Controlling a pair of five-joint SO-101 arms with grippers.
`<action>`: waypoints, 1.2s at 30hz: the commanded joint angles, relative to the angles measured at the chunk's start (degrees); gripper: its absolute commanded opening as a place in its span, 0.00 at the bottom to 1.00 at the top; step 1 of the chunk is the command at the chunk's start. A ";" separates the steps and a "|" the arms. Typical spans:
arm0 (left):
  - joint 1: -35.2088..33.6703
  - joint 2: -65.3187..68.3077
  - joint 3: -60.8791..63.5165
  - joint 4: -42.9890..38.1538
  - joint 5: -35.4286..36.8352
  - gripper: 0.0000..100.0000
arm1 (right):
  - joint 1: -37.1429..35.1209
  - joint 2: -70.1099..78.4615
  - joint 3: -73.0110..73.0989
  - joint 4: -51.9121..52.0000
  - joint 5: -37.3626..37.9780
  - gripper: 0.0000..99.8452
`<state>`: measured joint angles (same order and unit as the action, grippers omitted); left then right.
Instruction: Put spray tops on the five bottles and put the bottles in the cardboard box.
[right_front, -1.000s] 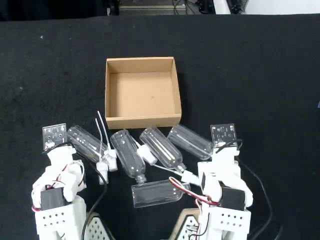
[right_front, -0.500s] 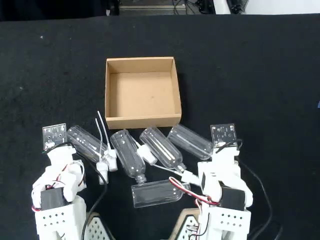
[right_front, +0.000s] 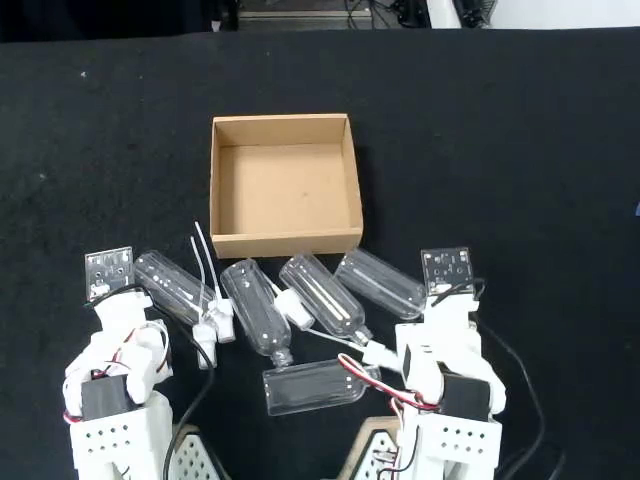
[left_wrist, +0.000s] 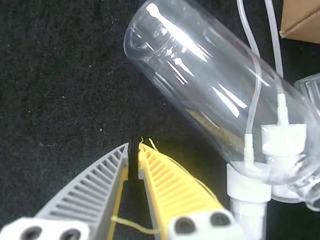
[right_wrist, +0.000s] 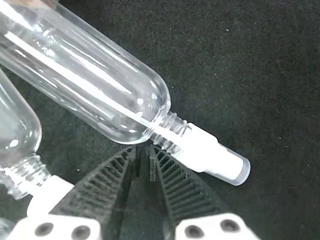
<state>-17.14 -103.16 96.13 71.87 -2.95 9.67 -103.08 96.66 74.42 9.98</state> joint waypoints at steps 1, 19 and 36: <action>-0.57 -0.53 1.27 0.70 0.09 0.03 | 1.14 -5.49 -0.22 0.35 0.00 0.01; -5.93 -0.70 1.01 -5.71 -10.81 0.03 | 1.23 -5.49 -0.22 0.35 0.00 0.01; -25.54 -0.09 -11.91 -9.76 -41.05 0.06 | 1.32 -5.49 -0.22 0.35 0.00 0.01</action>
<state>-40.62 -103.25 93.14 62.64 -42.86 9.67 -103.08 96.66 74.42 9.98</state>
